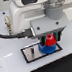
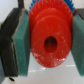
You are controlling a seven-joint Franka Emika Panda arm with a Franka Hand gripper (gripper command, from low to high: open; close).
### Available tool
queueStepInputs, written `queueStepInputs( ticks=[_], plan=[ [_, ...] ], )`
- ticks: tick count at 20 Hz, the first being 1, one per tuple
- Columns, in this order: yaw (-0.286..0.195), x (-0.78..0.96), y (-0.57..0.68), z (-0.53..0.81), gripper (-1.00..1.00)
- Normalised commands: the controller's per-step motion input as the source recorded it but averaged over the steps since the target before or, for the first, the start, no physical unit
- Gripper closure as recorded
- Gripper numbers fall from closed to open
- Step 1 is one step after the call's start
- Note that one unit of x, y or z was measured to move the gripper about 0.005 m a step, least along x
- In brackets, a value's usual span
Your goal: Insert the blue gear onto the right peg, followed by the red gear
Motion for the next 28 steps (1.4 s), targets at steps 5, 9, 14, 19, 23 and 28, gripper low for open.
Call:
queueStepInputs(
  ticks=[5,9,14,19,23,28],
  plan=[
    [0.0,0.14,-0.11,0.09,1.0],
    [0.0,0.16,-0.16,-0.09,1.0],
    [0.0,0.17,-0.22,-0.29,1.0],
    [0.0,0.21,-0.25,0.07,1.0],
    [0.0,0.26,-0.28,-0.01,1.0],
    [0.0,0.13,-0.22,-0.41,1.0]
  ],
)
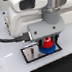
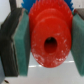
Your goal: Insert the blue gear onto the right peg, followed by the red gear
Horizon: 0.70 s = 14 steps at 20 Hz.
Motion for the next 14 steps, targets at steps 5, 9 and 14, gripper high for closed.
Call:
queueStepInputs(
  ticks=[5,9,14],
  plan=[
    [0.0,0.04,-0.11,-0.29,-1.0],
    [0.0,0.02,0.06,0.43,-1.0],
    [0.0,0.0,0.01,0.65,-1.0]
  ],
)
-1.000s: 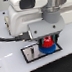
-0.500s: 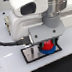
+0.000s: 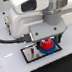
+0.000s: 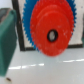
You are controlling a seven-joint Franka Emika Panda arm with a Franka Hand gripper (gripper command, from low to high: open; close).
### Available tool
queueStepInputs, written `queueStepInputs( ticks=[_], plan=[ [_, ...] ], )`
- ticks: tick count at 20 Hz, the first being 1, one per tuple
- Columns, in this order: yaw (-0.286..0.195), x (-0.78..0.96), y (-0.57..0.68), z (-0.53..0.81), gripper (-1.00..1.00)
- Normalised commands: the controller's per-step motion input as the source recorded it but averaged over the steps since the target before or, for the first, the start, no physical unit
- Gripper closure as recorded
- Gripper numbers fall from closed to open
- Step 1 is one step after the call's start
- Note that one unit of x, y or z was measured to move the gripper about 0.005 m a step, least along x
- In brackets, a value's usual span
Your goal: Insert the blue gear onto the right peg, followed by the red gear
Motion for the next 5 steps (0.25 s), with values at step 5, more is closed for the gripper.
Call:
queueStepInputs(
  ticks=[5],
  plan=[
    [0.0,0.0,0.0,0.19,-1.0]
  ],
)
